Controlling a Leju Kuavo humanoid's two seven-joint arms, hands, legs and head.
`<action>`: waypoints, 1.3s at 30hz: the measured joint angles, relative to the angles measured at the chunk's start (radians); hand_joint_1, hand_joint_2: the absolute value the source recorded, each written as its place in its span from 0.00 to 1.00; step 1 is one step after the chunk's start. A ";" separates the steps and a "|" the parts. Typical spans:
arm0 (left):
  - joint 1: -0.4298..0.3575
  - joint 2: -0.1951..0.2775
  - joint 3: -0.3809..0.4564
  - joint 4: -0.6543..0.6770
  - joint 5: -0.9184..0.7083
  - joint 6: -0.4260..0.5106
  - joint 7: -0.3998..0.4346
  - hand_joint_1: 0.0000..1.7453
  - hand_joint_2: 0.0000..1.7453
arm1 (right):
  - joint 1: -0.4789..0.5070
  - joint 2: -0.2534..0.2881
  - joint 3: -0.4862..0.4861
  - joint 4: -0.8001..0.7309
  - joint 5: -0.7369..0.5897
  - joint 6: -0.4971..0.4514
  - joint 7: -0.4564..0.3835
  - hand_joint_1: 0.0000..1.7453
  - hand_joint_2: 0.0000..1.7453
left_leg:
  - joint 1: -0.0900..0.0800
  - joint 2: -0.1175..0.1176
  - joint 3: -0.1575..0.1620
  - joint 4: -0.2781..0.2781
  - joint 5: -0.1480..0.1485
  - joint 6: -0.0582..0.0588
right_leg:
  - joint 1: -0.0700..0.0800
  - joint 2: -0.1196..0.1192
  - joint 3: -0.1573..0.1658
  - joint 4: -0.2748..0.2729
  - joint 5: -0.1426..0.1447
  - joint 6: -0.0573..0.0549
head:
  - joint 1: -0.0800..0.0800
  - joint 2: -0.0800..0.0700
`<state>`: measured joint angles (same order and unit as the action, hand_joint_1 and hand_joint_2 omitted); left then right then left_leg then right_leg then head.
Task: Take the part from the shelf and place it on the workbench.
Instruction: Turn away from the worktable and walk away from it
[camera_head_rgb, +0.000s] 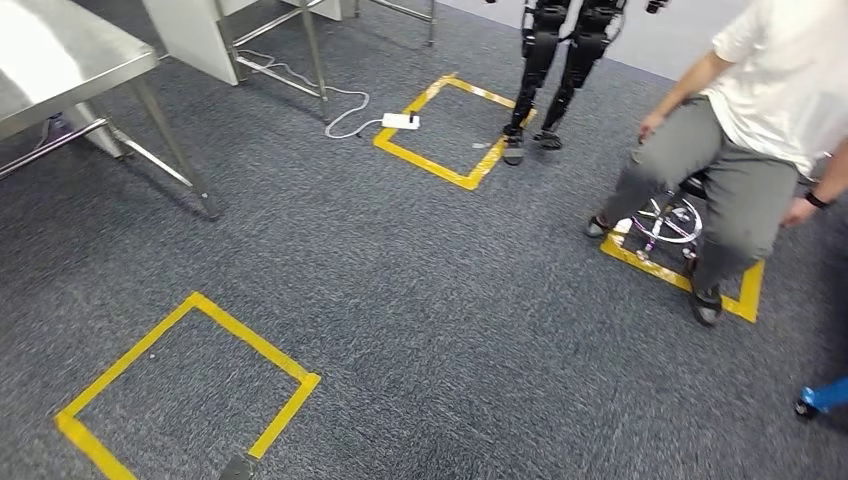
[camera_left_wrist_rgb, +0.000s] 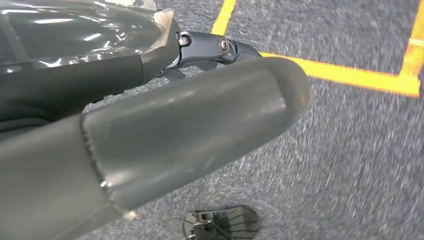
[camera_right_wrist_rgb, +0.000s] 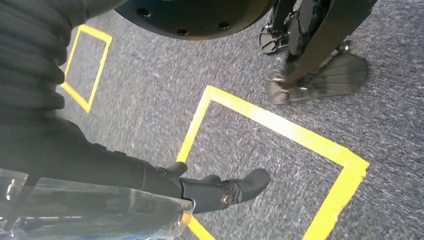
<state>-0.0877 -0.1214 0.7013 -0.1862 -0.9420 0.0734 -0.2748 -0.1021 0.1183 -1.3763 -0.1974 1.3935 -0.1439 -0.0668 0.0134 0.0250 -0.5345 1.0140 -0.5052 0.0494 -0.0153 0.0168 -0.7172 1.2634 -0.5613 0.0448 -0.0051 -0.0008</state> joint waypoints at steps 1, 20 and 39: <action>0.001 0.000 0.000 0.000 0.000 -0.002 0.001 0.00 0.00 | 0.001 0.000 0.001 0.000 0.000 0.001 0.000 0.00 1.00 | -0.002 0.015 -0.001 0.000 0.000 0.000 | 0.000 -0.004 -0.014 0.036 -0.011 0.004 | 0.000 0.000; 0.017 0.007 0.034 0.004 -0.017 -0.225 0.467 0.00 0.00 | -0.001 -0.029 0.024 0.000 0.015 0.196 0.198 0.00 1.00 | 0.015 -0.068 -0.045 0.112 -0.033 -0.055 | 0.002 0.070 0.161 -0.259 0.108 -0.045 | -0.010 0.000; 0.008 0.016 0.043 0.007 -0.042 -0.253 0.630 0.00 0.00 | -0.005 -0.055 0.025 0.000 -0.011 0.235 0.358 0.00 1.00 | -0.006 0.092 0.007 0.008 -0.013 -0.031 | 0.009 -0.080 0.142 -0.241 0.086 -0.004 | -0.003 0.000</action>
<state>-0.0801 -0.1053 0.7441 -0.1793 -0.9835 -0.1793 0.3549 -0.1076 0.0634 -1.3513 -0.1976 1.3823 0.0914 0.2916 0.0071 0.1171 -0.5278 1.0217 -0.5182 0.0187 -0.0068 -0.0635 -0.5747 1.0226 -0.4752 0.0406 -0.0084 -0.0008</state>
